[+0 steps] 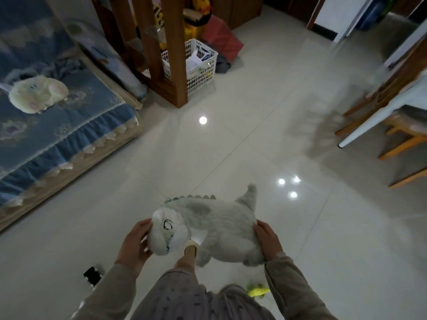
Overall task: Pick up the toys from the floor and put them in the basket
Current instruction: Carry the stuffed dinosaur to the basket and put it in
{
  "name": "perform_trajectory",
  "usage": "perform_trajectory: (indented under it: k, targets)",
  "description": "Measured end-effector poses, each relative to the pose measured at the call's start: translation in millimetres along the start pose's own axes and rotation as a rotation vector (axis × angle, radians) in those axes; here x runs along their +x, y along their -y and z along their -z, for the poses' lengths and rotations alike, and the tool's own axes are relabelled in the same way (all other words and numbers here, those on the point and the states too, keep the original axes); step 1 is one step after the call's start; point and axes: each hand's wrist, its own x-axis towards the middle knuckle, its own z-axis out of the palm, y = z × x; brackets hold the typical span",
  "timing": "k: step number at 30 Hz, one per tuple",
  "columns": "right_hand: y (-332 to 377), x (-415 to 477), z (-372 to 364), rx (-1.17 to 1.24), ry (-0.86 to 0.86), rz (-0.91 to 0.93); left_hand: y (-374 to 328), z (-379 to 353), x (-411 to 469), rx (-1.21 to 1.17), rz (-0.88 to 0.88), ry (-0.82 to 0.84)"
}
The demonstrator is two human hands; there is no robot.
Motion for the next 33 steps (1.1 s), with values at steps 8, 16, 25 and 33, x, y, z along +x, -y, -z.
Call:
perform_trajectory:
  k: [8, 16, 25, 33]
  targets:
    - [87, 90, 3, 0.073, -0.123, -0.037, -117, -79, 99, 0.271, 0.000, 0.199]
    - [154, 181, 37, 0.155, -0.240, -0.031, -187, -181, 172, 0.287, 0.034, 0.295]
    - [248, 325, 78, 0.125, -0.166, -0.031, -231, -299, 256, 0.165, 0.066, 0.167]
    - [356, 433, 98, -0.047, -0.007, 0.034, -280, -364, 306, 0.012, 0.033, 0.057]
